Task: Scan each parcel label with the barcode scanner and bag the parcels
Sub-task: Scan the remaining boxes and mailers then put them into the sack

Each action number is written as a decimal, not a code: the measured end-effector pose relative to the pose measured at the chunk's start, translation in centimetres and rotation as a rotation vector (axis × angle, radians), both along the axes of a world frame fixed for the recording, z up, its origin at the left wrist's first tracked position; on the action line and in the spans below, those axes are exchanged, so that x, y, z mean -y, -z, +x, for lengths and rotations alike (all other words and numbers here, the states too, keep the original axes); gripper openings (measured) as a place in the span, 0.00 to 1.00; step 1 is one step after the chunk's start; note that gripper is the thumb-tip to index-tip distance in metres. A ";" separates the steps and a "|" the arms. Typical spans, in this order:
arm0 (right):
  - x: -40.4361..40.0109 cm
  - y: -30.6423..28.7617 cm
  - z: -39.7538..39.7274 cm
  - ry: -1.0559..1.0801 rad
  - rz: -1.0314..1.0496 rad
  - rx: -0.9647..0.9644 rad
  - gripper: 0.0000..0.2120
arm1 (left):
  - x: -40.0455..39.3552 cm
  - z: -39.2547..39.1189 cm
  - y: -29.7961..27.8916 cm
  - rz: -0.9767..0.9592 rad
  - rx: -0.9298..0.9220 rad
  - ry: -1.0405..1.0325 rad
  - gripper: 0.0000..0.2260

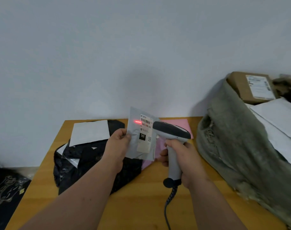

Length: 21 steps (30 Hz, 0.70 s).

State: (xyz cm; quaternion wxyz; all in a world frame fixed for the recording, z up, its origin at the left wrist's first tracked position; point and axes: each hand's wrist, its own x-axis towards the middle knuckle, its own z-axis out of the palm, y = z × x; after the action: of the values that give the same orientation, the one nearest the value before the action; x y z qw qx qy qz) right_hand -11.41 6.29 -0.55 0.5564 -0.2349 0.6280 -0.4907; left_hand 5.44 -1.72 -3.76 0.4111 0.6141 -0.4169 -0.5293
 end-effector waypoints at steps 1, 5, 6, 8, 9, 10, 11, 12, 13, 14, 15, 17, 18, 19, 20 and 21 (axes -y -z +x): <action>-0.4 -0.1 -0.4 0.004 -0.004 0.007 0.09 | -0.5 -0.3 -0.2 -0.010 0.009 0.005 0.04; -1.7 -0.5 -1.6 0.015 -0.016 0.022 0.09 | -2.2 -1.4 -0.9 -0.024 0.000 0.006 0.05; -2.0 -0.5 -1.9 0.017 -0.021 0.024 0.08 | -2.4 -1.6 -1.0 -0.022 0.002 0.004 0.05; -2.5 -0.7 -2.3 0.021 -0.027 0.028 0.06 | -3.0 -2.0 -1.1 -0.022 0.013 -0.002 0.05; -2.8 -0.8 -2.5 0.023 -0.028 0.029 0.06 | -3.3 -2.2 -1.1 -0.023 0.022 -0.001 0.05; -3.0 -0.9 -2.7 0.023 -0.029 0.030 0.06 | -3.5 -2.3 -1.1 -0.021 0.036 0.004 0.05; -3.3 -1.0 -2.8 0.022 -0.032 0.030 0.06 | -3.8 -2.5 -1.1 -0.021 0.050 0.011 0.05; -3.5 -1.1 -3.0 0.021 -0.035 0.031 0.06 | -4.1 -2.6 -1.2 -0.024 0.061 0.016 0.05; -3.7 -1.1 -3.1 0.021 -0.037 0.031 0.07 | -4.4 -2.7 -1.2 -0.027 0.069 0.015 0.05; -3.9 -1.2 -3.2 0.021 -0.039 0.029 0.07 | -4.7 -2.8 -1.2 -0.028 0.072 0.014 0.06; -4.1 -1.2 -3.3 0.020 -0.042 0.025 0.07 | -4.9 -2.9 -1.2 -0.031 0.064 0.011 0.06; -4.4 -1.3 -3.4 0.018 -0.051 0.017 0.08 | -5.3 -3.0 -1.3 -0.035 0.043 0.006 0.05; -4.6 -1.3 -3.4 0.017 -0.055 0.015 0.08 | -5.5 -3.0 -1.3 -0.034 0.042 0.006 0.06; -4.6 -1.4 -3.4 0.017 -0.059 0.012 0.08 | -5.6 -3.0 -1.3 -0.032 0.042 0.005 0.06; -4.7 -1.4 -3.4 0.021 -0.059 0.008 0.08 | -5.6 -3.0 -1.1 -0.025 0.038 0.006 0.06; -4.8 -1.4 -3.4 0.027 -0.057 0.004 0.08 | -5.5 -3.0 -1.1 -0.018 0.028 0.009 0.05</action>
State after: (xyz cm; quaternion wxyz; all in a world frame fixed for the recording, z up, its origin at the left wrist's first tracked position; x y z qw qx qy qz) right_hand -14.77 11.06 0.89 0.5440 -0.2415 0.6158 -0.5163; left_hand 2.48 3.82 -2.67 0.4082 0.6157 -0.4300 -0.5190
